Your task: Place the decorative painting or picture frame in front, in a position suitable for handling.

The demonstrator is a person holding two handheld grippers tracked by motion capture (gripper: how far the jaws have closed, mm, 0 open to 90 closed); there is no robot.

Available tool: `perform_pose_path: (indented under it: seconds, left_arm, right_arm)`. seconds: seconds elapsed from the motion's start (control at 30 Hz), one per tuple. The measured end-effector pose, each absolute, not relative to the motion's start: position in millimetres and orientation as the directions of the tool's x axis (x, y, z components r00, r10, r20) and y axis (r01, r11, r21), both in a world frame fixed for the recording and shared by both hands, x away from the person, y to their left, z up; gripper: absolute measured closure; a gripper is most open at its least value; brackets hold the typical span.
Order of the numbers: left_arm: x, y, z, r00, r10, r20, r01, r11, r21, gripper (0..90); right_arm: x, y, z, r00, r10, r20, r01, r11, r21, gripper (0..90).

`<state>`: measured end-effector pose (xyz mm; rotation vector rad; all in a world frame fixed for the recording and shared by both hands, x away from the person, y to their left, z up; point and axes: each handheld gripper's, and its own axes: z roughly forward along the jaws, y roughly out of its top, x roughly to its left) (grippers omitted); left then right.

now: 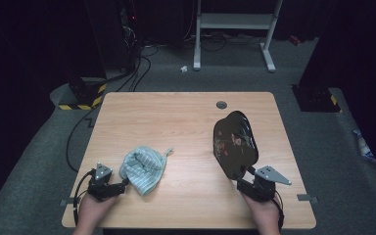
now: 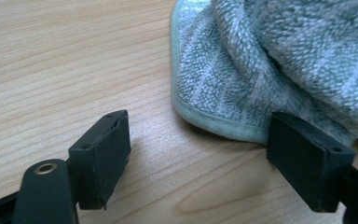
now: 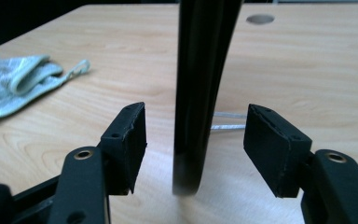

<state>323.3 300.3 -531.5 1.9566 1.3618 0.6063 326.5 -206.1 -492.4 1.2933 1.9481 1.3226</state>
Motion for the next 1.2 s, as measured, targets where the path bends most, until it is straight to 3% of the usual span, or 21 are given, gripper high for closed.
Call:
perform_pose_path:
  seconds: [0.23, 0.43, 0.47, 0.53, 0.73, 1.03, 1.2]
  left_arm:
    - [323.3, 300.3, -531.5, 0.348, 0.938, -0.001, 0.627, -0.232, 0.744, 21.7]
    - [323.3, 300.3, -531.5, 0.348, 0.938, -0.001, 0.627, -0.232, 0.744, 21.6]
    - [323.3, 300.3, -531.5, 0.348, 0.938, -0.001, 0.627, -0.232, 0.744, 21.6]
    - [323.3, 300.3, -531.5, 0.348, 0.938, -0.001, 0.627, -0.232, 0.744, 21.6]
    - [323.3, 300.4, -531.5, 0.348, 0.937, -0.001, 0.627, -0.232, 0.744, 21.7]
    - [323.3, 300.3, -531.5, 0.348, 0.937, 0.000, 0.627, -0.232, 0.744, 21.7]
    - [323.1, 300.2, -531.5, 0.347, 0.938, -0.001, 0.627, -0.231, 0.744, 21.7]
  right_arm:
    - [331.1, -204.5, -506.2, -0.454, 0.874, 0.175, 0.519, 0.100, 0.849, 34.5]
    - [333.5, -202.7, -509.9, -0.424, 0.890, 0.164, 0.523, 0.093, 0.847, 49.6]
    - [334.4, -201.6, -511.1, -0.418, 0.893, 0.168, 0.526, 0.087, 0.846, 58.3]
    - [335.5, -201.2, -512.3, -0.416, 0.892, 0.175, 0.526, 0.078, 0.847, 62.4]
    - [341.5, -195.4, -512.2, -0.416, 0.889, 0.188, 0.517, 0.061, 0.854, 69.6]
    - [348.2, -189.1, -511.2, -0.415, 0.891, 0.184, 0.461, 0.032, 0.887, 69.7]
    - [349.9, -189.6, -511.8, -0.434, 0.878, 0.201, 0.445, 0.015, 0.896, 78.9]
